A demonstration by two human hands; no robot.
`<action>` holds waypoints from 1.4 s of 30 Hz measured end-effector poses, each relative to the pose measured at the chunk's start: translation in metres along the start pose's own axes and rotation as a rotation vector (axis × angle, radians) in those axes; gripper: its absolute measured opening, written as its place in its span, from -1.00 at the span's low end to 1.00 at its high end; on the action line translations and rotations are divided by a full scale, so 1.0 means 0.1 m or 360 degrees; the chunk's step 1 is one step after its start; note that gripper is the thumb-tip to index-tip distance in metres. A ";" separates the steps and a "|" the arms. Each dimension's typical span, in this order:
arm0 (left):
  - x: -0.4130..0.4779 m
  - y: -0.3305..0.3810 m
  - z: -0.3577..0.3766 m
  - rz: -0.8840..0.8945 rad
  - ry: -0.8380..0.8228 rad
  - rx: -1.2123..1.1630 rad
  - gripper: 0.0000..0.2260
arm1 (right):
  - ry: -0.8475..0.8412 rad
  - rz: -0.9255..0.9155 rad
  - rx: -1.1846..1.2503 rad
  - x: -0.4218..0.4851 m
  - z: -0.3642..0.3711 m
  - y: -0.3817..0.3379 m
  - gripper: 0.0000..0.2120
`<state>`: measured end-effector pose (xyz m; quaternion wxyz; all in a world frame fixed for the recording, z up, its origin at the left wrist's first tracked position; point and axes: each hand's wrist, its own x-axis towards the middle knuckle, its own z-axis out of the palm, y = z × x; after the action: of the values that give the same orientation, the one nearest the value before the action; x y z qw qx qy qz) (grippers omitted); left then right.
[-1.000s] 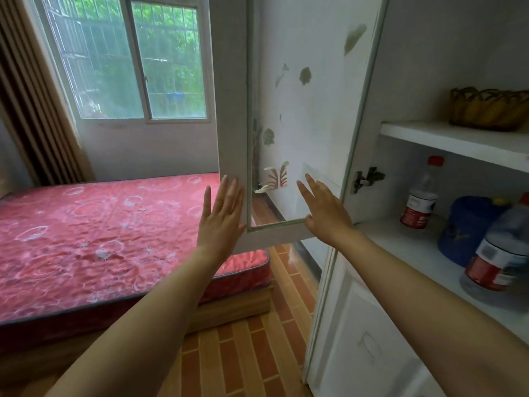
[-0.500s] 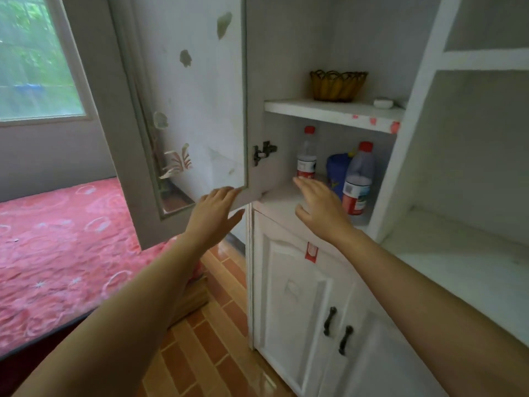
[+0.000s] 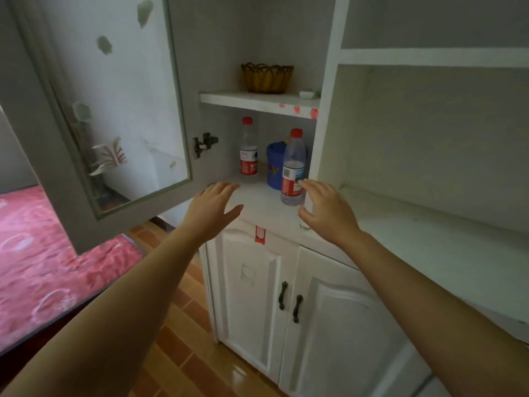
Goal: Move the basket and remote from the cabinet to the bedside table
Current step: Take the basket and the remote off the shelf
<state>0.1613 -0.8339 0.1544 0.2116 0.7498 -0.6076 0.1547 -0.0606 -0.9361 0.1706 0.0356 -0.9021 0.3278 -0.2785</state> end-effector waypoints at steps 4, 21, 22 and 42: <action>0.07 0.03 -0.01 -0.0017 0.0021 -0.0023 -0.55 | 0.0009 -0.0043 -0.0022 -0.01 -0.06 0.03 -0.54; 0.65 0.24 -0.24 0.0018 0.0301 -0.0096 -0.59 | 0.0138 -0.0149 0.0009 0.41 -0.19 0.07 -0.49; 0.70 0.22 -0.26 0.0036 0.0307 -0.0101 -0.59 | 0.0136 -0.0146 0.0005 0.44 -0.19 0.06 -0.50; 1.14 -0.58 -0.42 0.0589 0.0217 -0.0348 -0.62 | 0.0272 0.0448 -0.0391 0.48 0.07 -0.74 -0.52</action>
<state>0.2436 -0.8987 0.2386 0.3002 0.5859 -0.7322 0.1744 0.0151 -0.9083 0.2058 -0.0641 -0.8179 0.4840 -0.3044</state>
